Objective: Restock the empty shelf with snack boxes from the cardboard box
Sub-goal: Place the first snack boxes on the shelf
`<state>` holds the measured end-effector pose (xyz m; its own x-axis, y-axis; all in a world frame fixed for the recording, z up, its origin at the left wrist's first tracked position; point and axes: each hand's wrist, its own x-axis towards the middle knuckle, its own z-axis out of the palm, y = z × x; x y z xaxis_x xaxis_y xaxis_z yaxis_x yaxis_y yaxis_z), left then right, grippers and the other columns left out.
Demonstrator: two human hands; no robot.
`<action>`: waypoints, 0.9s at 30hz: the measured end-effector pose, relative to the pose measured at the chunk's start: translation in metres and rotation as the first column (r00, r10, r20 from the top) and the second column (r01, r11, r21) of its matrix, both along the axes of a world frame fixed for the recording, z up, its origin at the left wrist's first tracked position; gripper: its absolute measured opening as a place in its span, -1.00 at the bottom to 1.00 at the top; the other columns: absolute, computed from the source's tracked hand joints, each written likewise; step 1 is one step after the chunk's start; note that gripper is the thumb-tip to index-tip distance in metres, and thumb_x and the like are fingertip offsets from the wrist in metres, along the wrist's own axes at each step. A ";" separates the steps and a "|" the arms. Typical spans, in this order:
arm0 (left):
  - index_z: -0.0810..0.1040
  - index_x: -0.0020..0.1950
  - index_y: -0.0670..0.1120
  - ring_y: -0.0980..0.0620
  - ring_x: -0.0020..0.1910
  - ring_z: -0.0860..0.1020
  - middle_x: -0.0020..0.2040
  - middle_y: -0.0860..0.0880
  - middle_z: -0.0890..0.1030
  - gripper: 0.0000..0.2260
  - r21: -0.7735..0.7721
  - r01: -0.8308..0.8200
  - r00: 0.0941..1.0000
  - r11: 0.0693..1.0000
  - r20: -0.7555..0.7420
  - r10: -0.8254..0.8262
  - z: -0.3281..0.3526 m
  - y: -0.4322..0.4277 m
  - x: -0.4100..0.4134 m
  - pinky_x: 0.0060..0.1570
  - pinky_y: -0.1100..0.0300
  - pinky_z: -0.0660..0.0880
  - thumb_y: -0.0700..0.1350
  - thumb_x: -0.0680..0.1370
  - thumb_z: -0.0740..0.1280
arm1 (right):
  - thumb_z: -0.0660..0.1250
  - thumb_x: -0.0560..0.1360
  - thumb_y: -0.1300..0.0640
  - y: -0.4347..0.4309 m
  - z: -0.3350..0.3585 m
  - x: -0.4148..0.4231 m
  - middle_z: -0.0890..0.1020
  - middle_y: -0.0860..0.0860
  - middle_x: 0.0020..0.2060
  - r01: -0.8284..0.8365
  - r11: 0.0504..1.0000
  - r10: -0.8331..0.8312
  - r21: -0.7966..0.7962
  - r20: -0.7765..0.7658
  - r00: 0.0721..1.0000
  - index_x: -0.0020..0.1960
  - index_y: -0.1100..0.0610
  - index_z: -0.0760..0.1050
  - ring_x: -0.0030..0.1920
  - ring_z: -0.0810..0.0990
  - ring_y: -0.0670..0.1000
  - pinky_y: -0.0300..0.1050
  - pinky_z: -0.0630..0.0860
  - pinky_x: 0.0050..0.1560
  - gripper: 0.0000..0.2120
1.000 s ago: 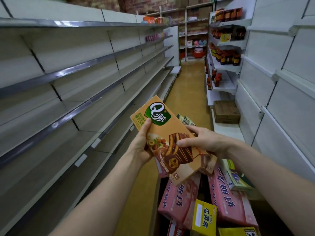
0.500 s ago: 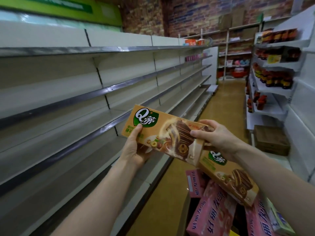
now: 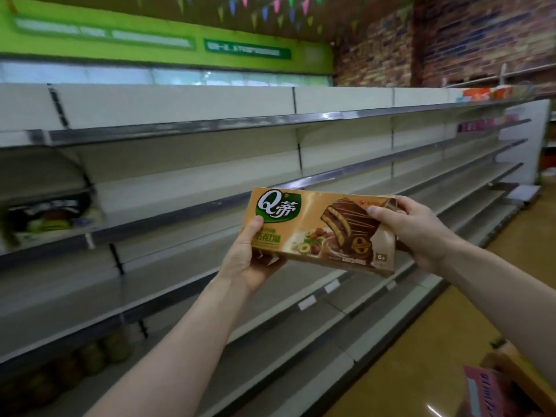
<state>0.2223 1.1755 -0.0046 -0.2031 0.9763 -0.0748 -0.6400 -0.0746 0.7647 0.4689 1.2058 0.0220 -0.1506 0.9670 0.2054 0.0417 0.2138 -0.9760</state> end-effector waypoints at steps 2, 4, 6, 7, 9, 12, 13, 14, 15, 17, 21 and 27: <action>0.52 0.17 -0.12 -0.17 0.10 0.60 0.05 -0.16 0.67 -0.68 0.004 -0.041 0.999 0.999 0.015 0.041 0.007 -0.009 -0.027 0.16 -0.25 0.48 -0.12 0.44 0.43 | 0.30 0.56 0.12 0.001 0.009 -0.028 0.64 0.13 0.00 -0.036 0.999 0.036 0.018 0.015 0.999 0.15 0.09 0.43 0.01 0.63 0.12 0.13 0.55 0.09 -0.82; 0.53 0.14 -0.11 -0.16 0.06 0.60 -0.01 -0.15 0.68 -0.74 0.012 -0.079 0.997 0.997 0.017 0.078 0.014 -0.016 -0.051 0.18 -0.24 0.47 -0.11 0.48 0.42 | 0.30 0.56 0.12 0.001 0.018 -0.057 0.64 0.13 0.00 -0.071 0.997 0.071 0.027 0.017 0.997 0.15 0.09 0.43 0.01 0.63 0.12 0.12 0.55 0.10 -0.82; 0.53 0.07 -0.11 -0.15 0.04 0.58 -0.02 -0.15 0.66 -0.83 0.014 -0.125 0.992 0.992 0.022 0.124 0.020 -0.024 -0.075 0.19 -0.22 0.46 -0.12 0.51 0.39 | 0.30 0.56 0.12 0.002 0.025 -0.085 0.65 0.13 0.01 -0.100 0.994 0.099 0.034 0.022 0.995 0.16 0.11 0.44 0.02 0.63 0.13 0.15 0.55 0.12 -0.81; 0.52 0.05 -0.11 -0.14 0.03 0.58 -0.02 -0.15 0.64 -0.85 0.013 -0.146 0.989 0.989 0.025 0.146 0.023 -0.027 -0.086 0.20 -0.22 0.45 -0.12 0.51 0.39 | 0.30 0.56 0.13 0.002 0.027 -0.099 0.65 0.14 0.01 -0.113 0.993 0.113 0.037 0.022 0.993 0.13 0.11 0.45 0.02 0.63 0.13 0.16 0.54 0.13 -0.84; 0.52 0.05 -0.10 -0.13 0.04 0.56 -0.01 -0.15 0.63 -0.84 0.015 -0.180 0.983 0.983 0.032 0.180 0.028 -0.034 -0.109 0.22 -0.23 0.44 -0.12 0.51 0.40 | 0.30 0.56 0.13 0.003 0.033 -0.124 0.64 0.14 0.00 -0.144 0.989 0.143 0.043 0.021 0.989 0.05 0.07 0.46 0.02 0.64 0.13 0.16 0.54 0.13 -0.91; 0.52 0.08 -0.08 -0.12 0.02 0.56 -0.01 -0.13 0.63 -0.84 0.034 -0.220 0.975 0.975 0.016 0.220 0.034 -0.041 -0.142 0.21 -0.22 0.44 -0.11 0.52 0.38 | 0.31 0.56 0.11 0.006 0.041 -0.160 0.64 0.13 0.01 -0.191 0.980 0.189 0.054 0.036 0.981 0.09 0.07 0.45 0.02 0.64 0.13 0.17 0.55 0.11 -0.88; 0.52 0.11 -0.08 -0.11 0.02 0.56 0.01 -0.13 0.63 -0.80 0.040 -0.233 0.972 0.972 0.004 0.233 0.035 -0.044 -0.153 0.17 -0.20 0.46 -0.10 0.52 0.39 | 0.31 0.56 0.11 0.007 0.043 -0.172 0.65 0.14 0.02 -0.205 0.977 0.204 0.055 0.038 0.978 0.13 0.10 0.45 0.03 0.64 0.14 0.18 0.55 0.12 -0.84; 0.52 0.16 -0.08 -0.11 0.04 0.56 0.03 -0.12 0.62 -0.75 0.043 -0.246 0.969 0.968 -0.006 0.247 0.037 -0.047 -0.164 0.13 -0.18 0.49 -0.09 0.50 0.40 | 0.31 0.56 0.11 0.008 0.044 -0.184 0.64 0.14 0.02 -0.217 0.974 0.215 0.057 0.040 0.976 0.16 0.12 0.45 0.03 0.63 0.14 0.18 0.54 0.13 -0.80; 0.51 0.19 -0.08 -0.10 0.07 0.56 0.05 -0.12 0.62 -0.71 0.044 -0.260 0.965 0.965 -0.015 0.261 0.038 -0.050 -0.174 0.11 -0.16 0.50 -0.08 0.49 0.41 | 0.31 0.56 0.11 0.010 0.046 -0.196 0.64 0.14 0.03 -0.226 0.972 0.224 0.060 0.041 0.974 0.19 0.14 0.45 0.04 0.63 0.14 0.18 0.54 0.13 -0.77; 0.52 0.17 -0.09 -0.11 0.09 0.56 0.04 -0.13 0.63 -0.68 0.034 -0.289 0.957 0.957 -0.029 0.290 0.039 -0.055 -0.196 0.13 -0.13 0.50 -0.07 0.45 0.44 | 0.31 0.56 0.11 0.013 0.048 -0.219 0.64 0.14 0.03 -0.239 0.969 0.237 0.065 0.041 0.971 0.22 0.16 0.45 0.04 0.63 0.14 0.12 0.56 0.08 -0.74; 0.53 0.13 -0.10 -0.12 0.12 0.55 0.03 -0.13 0.63 -0.59 0.026 -0.340 0.940 0.940 -0.027 0.340 0.039 -0.061 -0.237 0.15 -0.12 0.49 -0.06 0.33 0.48 | 0.31 0.56 0.12 0.016 0.052 -0.265 0.63 0.14 0.04 -0.273 0.960 0.271 0.067 0.030 0.962 0.21 0.15 0.44 0.03 0.64 0.12 0.08 0.58 0.04 -0.76; 0.52 0.13 -0.08 -0.11 0.13 0.55 0.06 -0.12 0.63 -0.63 0.011 -0.397 0.917 0.918 -0.029 0.397 0.040 -0.059 -0.285 0.19 -0.15 0.47 -0.07 0.37 0.47 | 0.30 0.57 0.16 0.026 0.056 -0.320 0.63 0.16 0.04 -0.331 0.942 0.332 0.055 -0.005 0.943 0.21 0.15 0.42 -0.04 0.66 0.11 0.04 0.62 -0.03 -0.78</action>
<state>-0.0623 1.1162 0.0356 -0.5764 0.8151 -0.0577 -0.5335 -0.3220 0.7821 0.1492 1.2317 0.0785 -0.4579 0.8504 0.2591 -0.0539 0.2644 -0.9629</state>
